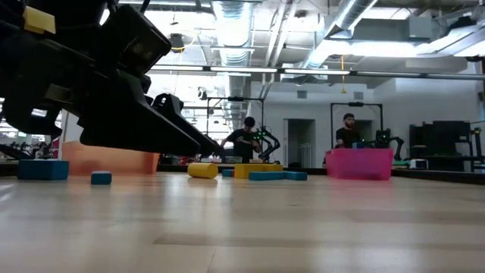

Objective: Sort blocks
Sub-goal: Put the red block into the orange bin

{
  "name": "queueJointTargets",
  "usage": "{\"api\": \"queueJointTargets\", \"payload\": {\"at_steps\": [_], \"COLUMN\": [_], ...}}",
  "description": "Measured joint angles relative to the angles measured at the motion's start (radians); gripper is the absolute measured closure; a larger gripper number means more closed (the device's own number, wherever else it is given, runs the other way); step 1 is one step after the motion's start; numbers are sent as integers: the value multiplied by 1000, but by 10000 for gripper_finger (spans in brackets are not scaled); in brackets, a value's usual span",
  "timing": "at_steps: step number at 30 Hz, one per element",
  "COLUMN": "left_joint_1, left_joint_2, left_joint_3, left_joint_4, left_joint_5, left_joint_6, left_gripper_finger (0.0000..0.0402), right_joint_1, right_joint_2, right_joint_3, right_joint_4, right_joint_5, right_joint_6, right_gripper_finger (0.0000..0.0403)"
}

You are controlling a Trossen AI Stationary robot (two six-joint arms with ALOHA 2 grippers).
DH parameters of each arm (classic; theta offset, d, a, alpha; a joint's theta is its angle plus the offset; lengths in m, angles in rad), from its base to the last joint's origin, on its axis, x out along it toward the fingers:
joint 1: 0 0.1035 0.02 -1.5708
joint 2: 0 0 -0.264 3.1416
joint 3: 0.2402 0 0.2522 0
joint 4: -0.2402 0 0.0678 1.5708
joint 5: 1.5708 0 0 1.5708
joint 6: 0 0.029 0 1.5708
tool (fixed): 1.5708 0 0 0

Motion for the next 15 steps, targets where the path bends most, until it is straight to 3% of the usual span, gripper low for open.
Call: {"api": "queueJointTargets", "payload": {"at_steps": [15], "left_joint_1": [0], "left_joint_2": [0], "left_joint_3": [0], "left_joint_4": [8], "left_joint_5": [0], "left_joint_6": [-8], "left_gripper_finger": [198], "right_joint_1": [-97], "right_joint_2": [0], "right_joint_3": [0], "right_joint_4": [166], "right_joint_5": [287], "right_joint_6": [-305], "right_gripper_finger": [200]}}
